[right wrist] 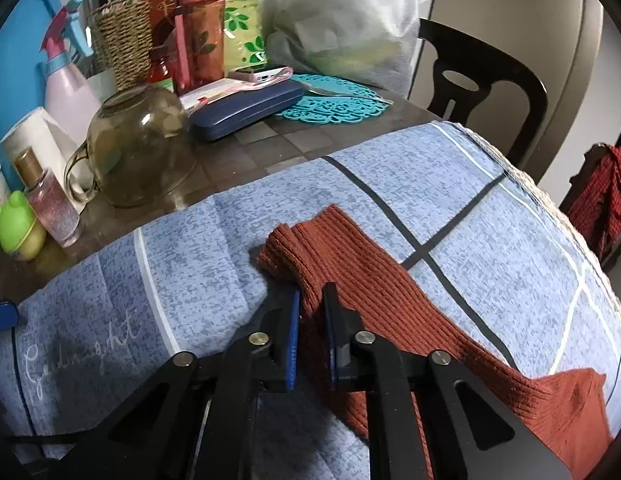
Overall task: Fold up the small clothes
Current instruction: 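Lift the held sleeve with the right tool and carry it across the body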
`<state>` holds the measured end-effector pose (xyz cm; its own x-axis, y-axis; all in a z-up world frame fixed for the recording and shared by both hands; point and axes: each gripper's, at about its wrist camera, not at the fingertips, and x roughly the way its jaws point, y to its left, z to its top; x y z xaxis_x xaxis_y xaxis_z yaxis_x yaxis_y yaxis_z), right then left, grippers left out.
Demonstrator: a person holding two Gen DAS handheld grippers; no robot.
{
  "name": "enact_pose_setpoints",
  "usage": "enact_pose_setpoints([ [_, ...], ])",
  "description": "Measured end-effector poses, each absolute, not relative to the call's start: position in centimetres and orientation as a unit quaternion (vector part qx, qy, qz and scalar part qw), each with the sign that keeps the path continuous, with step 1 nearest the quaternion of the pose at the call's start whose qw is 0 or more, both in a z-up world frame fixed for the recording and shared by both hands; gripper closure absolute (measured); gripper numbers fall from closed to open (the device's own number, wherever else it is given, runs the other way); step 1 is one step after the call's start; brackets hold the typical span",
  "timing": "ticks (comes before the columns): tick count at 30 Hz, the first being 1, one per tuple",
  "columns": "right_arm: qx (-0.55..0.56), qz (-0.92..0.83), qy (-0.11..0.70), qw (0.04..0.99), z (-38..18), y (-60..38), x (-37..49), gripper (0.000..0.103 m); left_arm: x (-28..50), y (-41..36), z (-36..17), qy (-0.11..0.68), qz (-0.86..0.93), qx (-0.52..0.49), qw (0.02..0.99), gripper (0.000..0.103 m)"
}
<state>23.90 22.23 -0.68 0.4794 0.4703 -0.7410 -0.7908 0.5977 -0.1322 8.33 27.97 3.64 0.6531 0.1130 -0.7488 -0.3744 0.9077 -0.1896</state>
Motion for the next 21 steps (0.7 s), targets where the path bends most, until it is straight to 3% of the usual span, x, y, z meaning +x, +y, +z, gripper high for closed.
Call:
enact_pose_setpoints([
  [21,0.018,0.394,0.351,0.849,5.6,8.7,26.4,0.094,13.4,24.7,4.7,0.397,0.081,-0.155,0.901,0.000],
])
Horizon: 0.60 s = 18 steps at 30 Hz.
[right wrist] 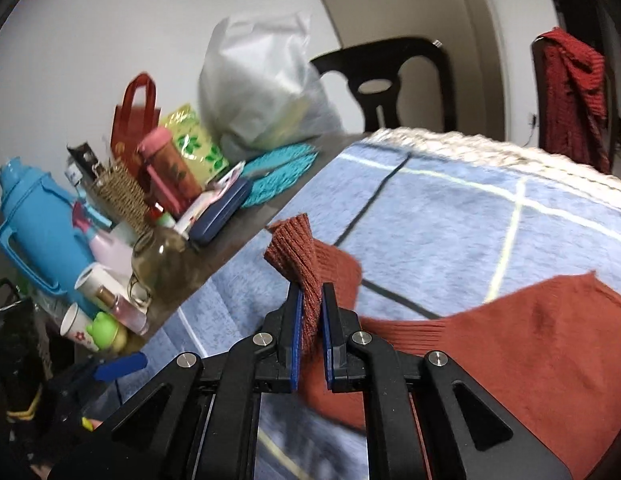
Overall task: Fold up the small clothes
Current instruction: 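Lift the held sleeve with the right tool and carry it across the body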
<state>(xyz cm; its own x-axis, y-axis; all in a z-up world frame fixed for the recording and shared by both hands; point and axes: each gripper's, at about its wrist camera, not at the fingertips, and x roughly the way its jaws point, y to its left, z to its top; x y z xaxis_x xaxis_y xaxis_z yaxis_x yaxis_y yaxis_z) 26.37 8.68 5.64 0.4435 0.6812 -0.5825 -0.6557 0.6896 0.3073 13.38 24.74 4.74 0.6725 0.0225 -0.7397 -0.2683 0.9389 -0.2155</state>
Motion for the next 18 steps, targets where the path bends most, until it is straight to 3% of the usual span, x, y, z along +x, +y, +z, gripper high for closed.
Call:
enact_pose_setpoints([
  [18,0.096,0.307,0.301,0.898,6.5,-0.7,25.9,0.094,18.6,20.3,5.2,0.393,0.024,-0.173,0.903,0.001],
])
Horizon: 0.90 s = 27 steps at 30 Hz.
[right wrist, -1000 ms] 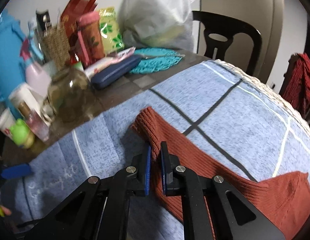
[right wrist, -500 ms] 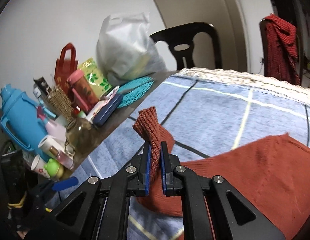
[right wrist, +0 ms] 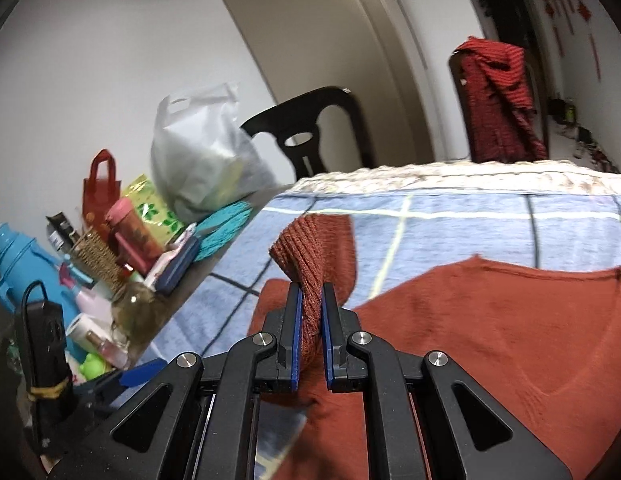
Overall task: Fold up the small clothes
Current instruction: 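Lift the held sleeve with the right tool and carry it across the body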
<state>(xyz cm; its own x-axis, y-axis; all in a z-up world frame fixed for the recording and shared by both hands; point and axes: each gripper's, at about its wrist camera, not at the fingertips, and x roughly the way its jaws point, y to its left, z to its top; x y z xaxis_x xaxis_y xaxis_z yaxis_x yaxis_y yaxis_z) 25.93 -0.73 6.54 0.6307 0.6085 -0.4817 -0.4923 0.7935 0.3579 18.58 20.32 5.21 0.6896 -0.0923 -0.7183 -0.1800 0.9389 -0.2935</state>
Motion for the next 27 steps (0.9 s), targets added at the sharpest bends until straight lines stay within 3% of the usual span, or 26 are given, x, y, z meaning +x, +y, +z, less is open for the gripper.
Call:
enact_pose_setpoints([
  [11,0.108,0.259,0.296,0.913,5.6,-4.9,25.4,0.094,23.0,17.0,4.2,0.412,0.006,-0.159,0.897,0.001],
  [22,0.139,0.229,0.331,0.905,3.1,-8.9,25.8,0.093,25.1,13.1,2.5,0.446,0.017,-0.060,0.893,0.001],
  [27,0.165,0.228,0.344,0.896,2.4,-10.9,25.4,0.093,24.9,12.8,2.2,0.451,0.013,-0.074,0.889,0.001],
])
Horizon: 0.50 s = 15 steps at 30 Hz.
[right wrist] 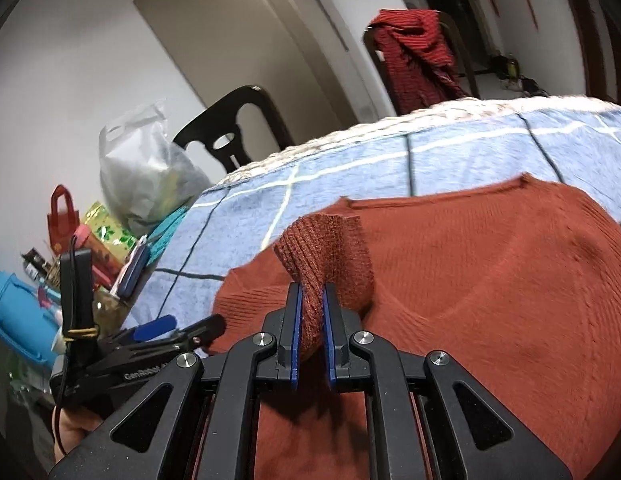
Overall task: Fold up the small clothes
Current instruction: 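Lift the held sleeve with the right tool and carry it across the body, then lower the sleeve onto the sweater body and open the right tool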
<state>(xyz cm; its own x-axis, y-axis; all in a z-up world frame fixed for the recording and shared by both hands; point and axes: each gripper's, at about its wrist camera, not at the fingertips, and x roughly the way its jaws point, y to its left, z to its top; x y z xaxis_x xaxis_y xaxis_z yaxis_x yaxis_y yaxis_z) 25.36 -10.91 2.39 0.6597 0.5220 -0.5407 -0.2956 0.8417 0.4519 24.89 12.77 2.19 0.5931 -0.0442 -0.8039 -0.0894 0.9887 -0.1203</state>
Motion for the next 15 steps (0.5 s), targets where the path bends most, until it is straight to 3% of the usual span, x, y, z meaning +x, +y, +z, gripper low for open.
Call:
enact_pose_setpoints([
  [9,0.198,0.211,0.375,0.881,0.6,-13.8,25.0,0.084,25.3,12.0,1.3,0.464,0.026,-0.046,0.884,0.001],
  [15,0.255,0.192,0.378,0.869,0.2,-16.9,24.9,0.062,25.5,12.3,1.4,0.474,0.029,-0.047,0.879,0.001],
])
